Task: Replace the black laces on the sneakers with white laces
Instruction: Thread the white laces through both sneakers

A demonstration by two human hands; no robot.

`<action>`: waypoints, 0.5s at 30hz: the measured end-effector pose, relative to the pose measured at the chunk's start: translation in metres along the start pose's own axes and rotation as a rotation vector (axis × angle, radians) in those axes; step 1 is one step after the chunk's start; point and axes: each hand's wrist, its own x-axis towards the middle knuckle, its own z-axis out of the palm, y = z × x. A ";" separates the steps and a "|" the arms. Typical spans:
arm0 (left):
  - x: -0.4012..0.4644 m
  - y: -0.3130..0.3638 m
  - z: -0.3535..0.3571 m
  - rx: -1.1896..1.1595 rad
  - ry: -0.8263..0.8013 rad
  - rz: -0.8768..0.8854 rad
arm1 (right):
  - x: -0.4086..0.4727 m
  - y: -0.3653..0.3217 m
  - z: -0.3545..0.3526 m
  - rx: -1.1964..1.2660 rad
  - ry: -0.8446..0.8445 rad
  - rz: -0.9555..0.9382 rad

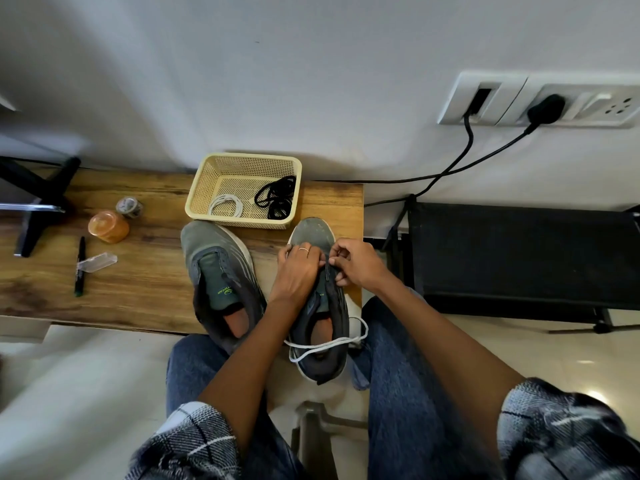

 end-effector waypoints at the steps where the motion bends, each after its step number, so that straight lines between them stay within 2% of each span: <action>1: 0.000 0.000 0.000 0.000 -0.002 -0.007 | 0.001 0.000 0.001 -0.005 0.004 0.003; 9: 0.001 -0.001 -0.001 -0.017 0.026 -0.016 | 0.006 0.000 -0.001 -0.012 -0.034 0.042; 12: 0.001 0.000 -0.002 -0.042 0.017 -0.026 | 0.008 -0.002 0.000 -0.156 -0.053 0.019; 15: -0.001 0.001 -0.005 -0.049 -0.002 -0.048 | 0.006 -0.004 0.006 -0.433 -0.010 -0.060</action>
